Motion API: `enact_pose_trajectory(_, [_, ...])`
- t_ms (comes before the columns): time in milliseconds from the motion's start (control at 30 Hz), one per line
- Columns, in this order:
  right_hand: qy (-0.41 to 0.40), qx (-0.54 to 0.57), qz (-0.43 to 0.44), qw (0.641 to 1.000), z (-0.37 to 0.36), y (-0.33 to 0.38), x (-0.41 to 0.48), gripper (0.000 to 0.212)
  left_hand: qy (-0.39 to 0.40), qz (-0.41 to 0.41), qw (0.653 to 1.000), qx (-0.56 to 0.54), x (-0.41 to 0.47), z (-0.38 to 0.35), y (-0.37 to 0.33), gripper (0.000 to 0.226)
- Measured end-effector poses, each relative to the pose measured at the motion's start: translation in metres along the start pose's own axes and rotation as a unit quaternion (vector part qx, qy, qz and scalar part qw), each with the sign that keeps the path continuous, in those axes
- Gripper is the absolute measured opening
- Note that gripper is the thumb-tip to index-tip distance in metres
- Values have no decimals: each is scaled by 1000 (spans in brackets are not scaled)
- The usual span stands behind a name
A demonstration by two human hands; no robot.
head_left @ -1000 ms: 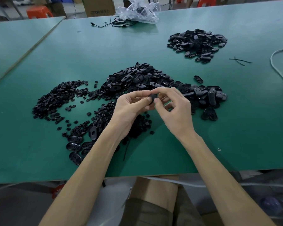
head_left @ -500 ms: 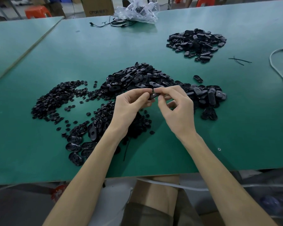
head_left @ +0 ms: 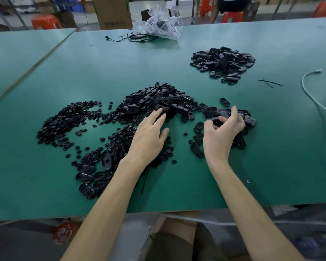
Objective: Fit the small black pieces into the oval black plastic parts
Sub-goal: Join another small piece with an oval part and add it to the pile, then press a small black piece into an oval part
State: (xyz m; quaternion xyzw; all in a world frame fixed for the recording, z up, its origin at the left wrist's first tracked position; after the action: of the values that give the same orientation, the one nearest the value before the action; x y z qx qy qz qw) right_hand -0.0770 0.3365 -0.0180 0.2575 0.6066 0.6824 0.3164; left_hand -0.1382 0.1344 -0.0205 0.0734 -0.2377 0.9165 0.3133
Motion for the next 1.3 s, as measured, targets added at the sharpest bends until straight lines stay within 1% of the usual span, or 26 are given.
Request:
enact_pose_trajectory(67, [-8,11,6,1000,2,2,-1,62,-13,1,1000,5,-1,4,-1,54])
enact_pose_trajectory(133, [-10,6,25,1000,2,6,-3,51,-6,4,1000,24,-2,3,-2,53])
enact_pose_trajectory(200, [-1,-19,52,998,-1,10,-6,41,1,13,1000,28,-3,1,-1,52])
enact_pose_trajectory(300, [38,-81,106,990,-14,14,-12,32,-14,5,1000,23,-3,2,-1,46])
enact_pose_trajectory(433, [94,-169,184,964,-33,19,-21,23,-50,-29,998,-9,-2,9,-5,28])
enact_pose_trajectory(500, [114,-213,225,944,-40,20,-28,22,-68,-31,997,-23,-3,12,-5,20])
enact_pose_trajectory(567, [131,-245,249,928,-46,19,-33,25,-83,-28,996,-30,-4,13,-4,12])
enact_pose_trajectory(633, [148,-263,246,921,-50,16,-34,28,-94,-19,994,-43,-5,13,-2,15])
enact_pose_trajectory(767, [174,-283,244,911,-55,13,-36,34,-98,12,993,-63,-5,13,3,37])
enact_pose_trajectory(800, [182,-288,244,908,-57,13,-36,36,-95,15,994,-56,-5,13,3,37])
enact_pose_trajectory(933, [206,-331,250,886,-61,9,-38,47,-86,12,996,-31,-4,11,2,24])
enact_pose_trajectory(1033, [216,-365,248,871,-66,5,-39,49,-86,5,996,-37,-5,11,1,23])
enact_pose_trajectory(1133, [216,-348,240,880,-65,8,-38,45,-86,-4,995,-48,-5,13,0,25])
enact_pose_trajectory(1200, [218,-336,237,885,-66,11,-38,43,-97,1,992,-80,-6,15,1,27])
enact_pose_trajectory(1300, [197,-310,244,897,-64,16,-39,24,-127,14,985,-112,-7,20,4,28])
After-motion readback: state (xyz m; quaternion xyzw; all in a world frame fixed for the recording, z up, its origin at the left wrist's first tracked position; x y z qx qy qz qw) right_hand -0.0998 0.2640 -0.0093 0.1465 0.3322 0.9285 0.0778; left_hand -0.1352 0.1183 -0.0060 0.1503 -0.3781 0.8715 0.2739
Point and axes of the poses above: each hand's wrist, its own x-axis towards the middle knuckle, its own z-axis out of the back of the hand, y = z × x, the point moved 8 cm from there along x, towards the middle knuckle, and after that the axes turned 12 degrees about -z, right-handed, at the moved point
